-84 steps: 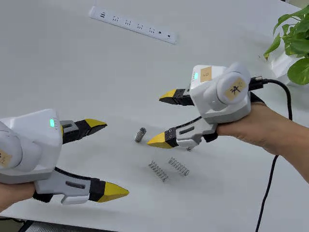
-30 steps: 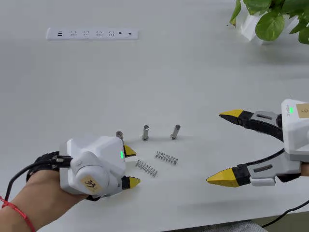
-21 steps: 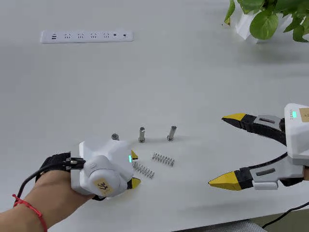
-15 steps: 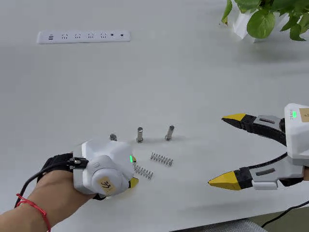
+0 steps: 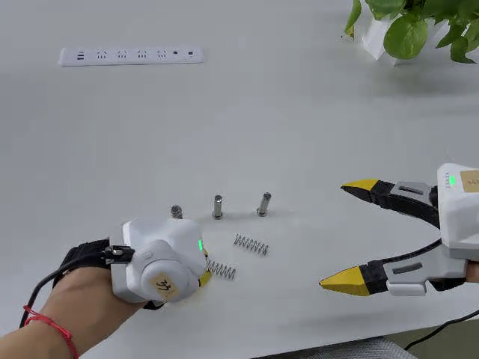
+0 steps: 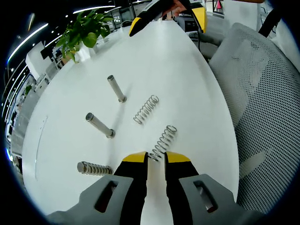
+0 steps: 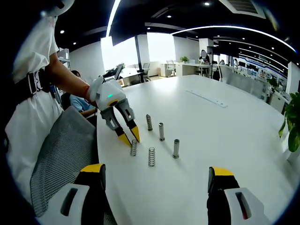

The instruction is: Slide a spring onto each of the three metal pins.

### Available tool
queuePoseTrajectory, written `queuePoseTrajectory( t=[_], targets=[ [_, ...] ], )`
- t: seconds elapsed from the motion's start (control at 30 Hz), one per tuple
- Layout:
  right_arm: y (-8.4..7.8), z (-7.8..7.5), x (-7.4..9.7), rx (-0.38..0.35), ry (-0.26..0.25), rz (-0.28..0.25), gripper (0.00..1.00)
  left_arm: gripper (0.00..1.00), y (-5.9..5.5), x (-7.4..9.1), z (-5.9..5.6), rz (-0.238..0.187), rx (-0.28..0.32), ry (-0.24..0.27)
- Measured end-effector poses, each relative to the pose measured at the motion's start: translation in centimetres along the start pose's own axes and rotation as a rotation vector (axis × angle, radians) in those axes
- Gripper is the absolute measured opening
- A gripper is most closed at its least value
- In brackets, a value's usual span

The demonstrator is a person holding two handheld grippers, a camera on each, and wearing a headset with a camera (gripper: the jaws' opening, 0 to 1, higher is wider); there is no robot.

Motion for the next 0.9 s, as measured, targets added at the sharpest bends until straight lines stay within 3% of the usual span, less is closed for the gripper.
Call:
queuePoseTrajectory(
  t=[0.37, 0.9],
  targets=[
    [-0.2, 0.3, 0.0, -0.002, -0.002, 0.005, 0.9, 0.07, -0.1, 0.0, -0.8, -0.004, 0.069, -0.016],
    [-0.1, 0.6, -0.4, 0.0, 0.008, 0.013, 0.89, 0.07, 0.0, -0.1, -1.1, -0.016, 0.04, -0.031]
  ],
)
Point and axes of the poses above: the centre of the closed fingertips' face, and the gripper's own axes: x roughly backward along the fingers, z roughly to its left, y roughly out of its top, the point moved 3 cm from there along x, roughly backward along the fingers, and after that the axes turned 10 degrees about -y, right-handed, at the moved point
